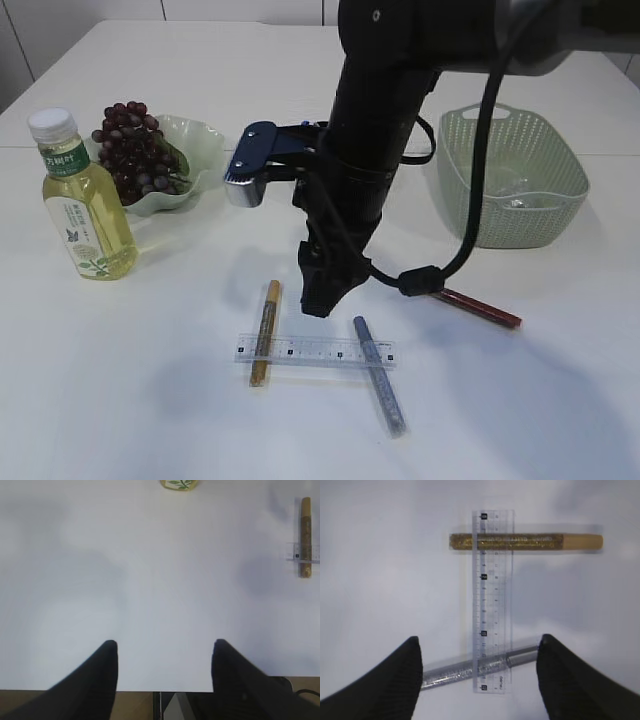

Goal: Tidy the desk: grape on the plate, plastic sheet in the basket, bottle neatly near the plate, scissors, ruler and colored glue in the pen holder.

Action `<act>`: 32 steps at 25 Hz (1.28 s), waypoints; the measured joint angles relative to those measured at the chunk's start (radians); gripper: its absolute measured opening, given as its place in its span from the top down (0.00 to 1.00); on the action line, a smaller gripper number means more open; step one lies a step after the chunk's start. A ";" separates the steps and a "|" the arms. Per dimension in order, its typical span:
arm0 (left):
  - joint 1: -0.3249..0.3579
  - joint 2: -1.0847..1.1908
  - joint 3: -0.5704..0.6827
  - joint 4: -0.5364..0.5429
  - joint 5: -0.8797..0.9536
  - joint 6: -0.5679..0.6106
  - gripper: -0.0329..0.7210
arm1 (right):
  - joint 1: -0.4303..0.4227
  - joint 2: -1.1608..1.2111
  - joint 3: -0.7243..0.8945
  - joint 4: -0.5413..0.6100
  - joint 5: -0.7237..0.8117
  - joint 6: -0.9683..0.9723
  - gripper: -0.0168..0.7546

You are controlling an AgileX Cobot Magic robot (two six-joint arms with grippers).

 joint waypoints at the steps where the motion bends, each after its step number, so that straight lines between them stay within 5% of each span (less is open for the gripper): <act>1: 0.000 0.000 0.000 0.000 0.000 0.000 0.38 | 0.000 0.000 0.000 0.035 -0.002 0.000 0.26; 21: 0.000 0.000 0.000 0.041 0.000 0.000 0.38 | 0.000 0.042 0.000 0.123 -0.003 -0.004 0.26; 28: 0.000 0.000 0.000 0.046 0.000 0.000 0.38 | 0.000 0.093 -0.001 0.123 -0.005 0.000 0.34; 32: 0.000 0.000 0.000 0.054 0.000 0.000 0.38 | 0.000 0.111 -0.001 0.121 -0.005 0.015 0.23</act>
